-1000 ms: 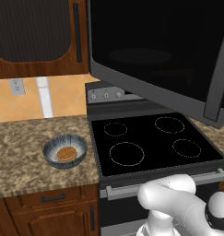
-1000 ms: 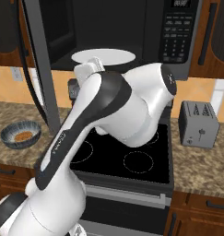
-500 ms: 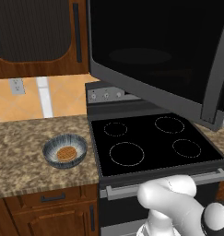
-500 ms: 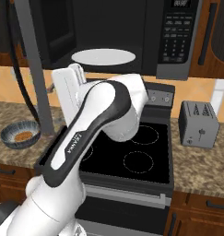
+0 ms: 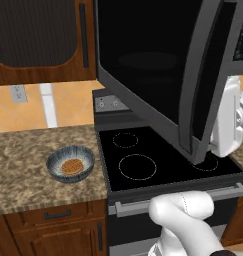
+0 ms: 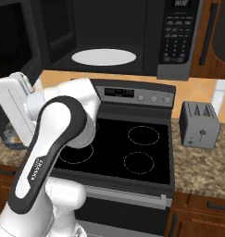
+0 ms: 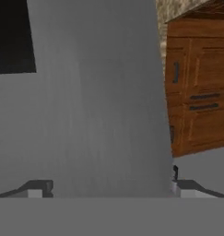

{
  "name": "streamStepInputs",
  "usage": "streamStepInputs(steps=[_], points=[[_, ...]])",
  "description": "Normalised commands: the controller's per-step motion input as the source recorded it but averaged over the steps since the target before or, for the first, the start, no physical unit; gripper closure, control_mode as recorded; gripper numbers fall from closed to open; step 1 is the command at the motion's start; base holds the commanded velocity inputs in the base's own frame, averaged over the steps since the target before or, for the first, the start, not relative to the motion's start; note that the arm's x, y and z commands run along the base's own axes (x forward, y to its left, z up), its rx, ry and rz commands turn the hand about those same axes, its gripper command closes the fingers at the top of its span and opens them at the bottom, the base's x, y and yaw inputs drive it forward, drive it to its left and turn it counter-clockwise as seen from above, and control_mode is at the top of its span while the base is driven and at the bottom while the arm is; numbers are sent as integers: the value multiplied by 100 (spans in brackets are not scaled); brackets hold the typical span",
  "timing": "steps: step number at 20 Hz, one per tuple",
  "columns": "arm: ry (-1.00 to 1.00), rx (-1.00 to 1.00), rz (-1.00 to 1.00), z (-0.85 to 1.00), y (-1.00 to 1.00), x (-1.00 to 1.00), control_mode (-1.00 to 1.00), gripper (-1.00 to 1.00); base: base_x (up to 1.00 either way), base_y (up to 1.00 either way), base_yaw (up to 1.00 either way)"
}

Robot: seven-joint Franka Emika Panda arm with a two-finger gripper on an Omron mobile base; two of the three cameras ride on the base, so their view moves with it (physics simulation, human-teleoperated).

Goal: Open the microwave, place the bowl with waffle inside the microwave, then close the microwave door and turn it on.

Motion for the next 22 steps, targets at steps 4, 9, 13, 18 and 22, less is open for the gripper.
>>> streamStepInputs(steps=[4, 9, 13, 18, 22], points=[[-21, -4, -7, -16, 100, 0, -100, -100, 0, 0, 0], [-18, 0, -18, 0, 100, 0, -100, -100, 0, 0, 0], [2, 0, -29, 0, 74, 14, -100, -100, 0, 0, 0], [9, -2, -7, -1, -3, 26, -100, -100, 0, 0, 0], [0, -12, 0, -11, -65, 16, -100, -100, 0, 0, 0]])
